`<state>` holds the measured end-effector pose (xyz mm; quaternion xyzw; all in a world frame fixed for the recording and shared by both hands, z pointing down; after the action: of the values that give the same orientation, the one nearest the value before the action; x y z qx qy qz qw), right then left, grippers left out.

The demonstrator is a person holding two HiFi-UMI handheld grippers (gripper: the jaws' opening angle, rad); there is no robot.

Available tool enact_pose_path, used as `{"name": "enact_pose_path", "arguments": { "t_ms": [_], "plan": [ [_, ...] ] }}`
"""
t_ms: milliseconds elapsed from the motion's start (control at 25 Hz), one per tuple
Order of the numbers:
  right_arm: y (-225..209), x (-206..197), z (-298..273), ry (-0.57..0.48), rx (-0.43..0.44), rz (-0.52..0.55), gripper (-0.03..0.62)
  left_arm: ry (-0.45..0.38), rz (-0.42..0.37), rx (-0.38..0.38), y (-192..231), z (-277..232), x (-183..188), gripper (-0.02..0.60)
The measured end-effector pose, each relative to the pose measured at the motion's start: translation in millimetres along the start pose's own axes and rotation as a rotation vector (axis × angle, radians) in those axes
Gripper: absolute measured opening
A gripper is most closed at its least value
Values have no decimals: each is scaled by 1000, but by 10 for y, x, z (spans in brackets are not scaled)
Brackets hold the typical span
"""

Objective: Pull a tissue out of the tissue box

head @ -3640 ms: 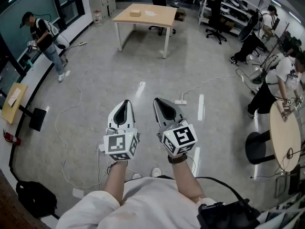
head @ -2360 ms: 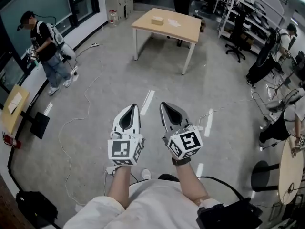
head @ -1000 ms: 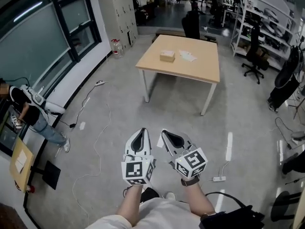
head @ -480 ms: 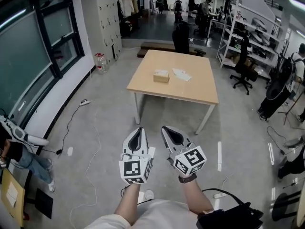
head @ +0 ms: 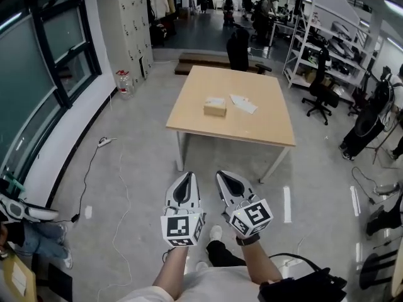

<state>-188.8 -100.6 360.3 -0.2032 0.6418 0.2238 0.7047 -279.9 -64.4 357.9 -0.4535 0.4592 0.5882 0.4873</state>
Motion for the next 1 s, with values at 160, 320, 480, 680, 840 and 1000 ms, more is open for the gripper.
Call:
{"name": "enact_pose_path", "arguments": {
  "t_ms": [160, 320, 480, 680, 840, 1000],
  "plan": [
    [-300, -130, -570, -4, -23, -21, 2, 13, -4, 1, 415, -529, -117, 0],
    [-856, -147, -1195, -33, -24, -38, 2, 8, -38, -21, 650, -1305, -147, 0],
    [-1528, 112, -1789, -108, -59, -17, 2, 3, -59, -62, 820, -2207, -80, 0],
    [-2264, 167, -2387, -131, -95, -16, 2, -5, -80, -78, 1055, -3106, -77, 0],
    [-2636, -114, -2820, -65, -102, -60, 2, 44, -60, -82, 1258, -3646, -329, 0],
    [-2918, -407, -3271, -11, -108, -62, 2, 79, -23, -111, 1514, -4288, -628, 0]
  ]
}}
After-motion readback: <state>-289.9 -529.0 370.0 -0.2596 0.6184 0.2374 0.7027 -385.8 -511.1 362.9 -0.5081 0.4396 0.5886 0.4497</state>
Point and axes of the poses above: the fingertips, and each gripper's own axes: z backward along the fingers, y to its left, x out of its top, the point moved 2 cm from there along z, backward along the fingers, and after that the axes turned 5 degrees about -x, right-handed, at the moved point
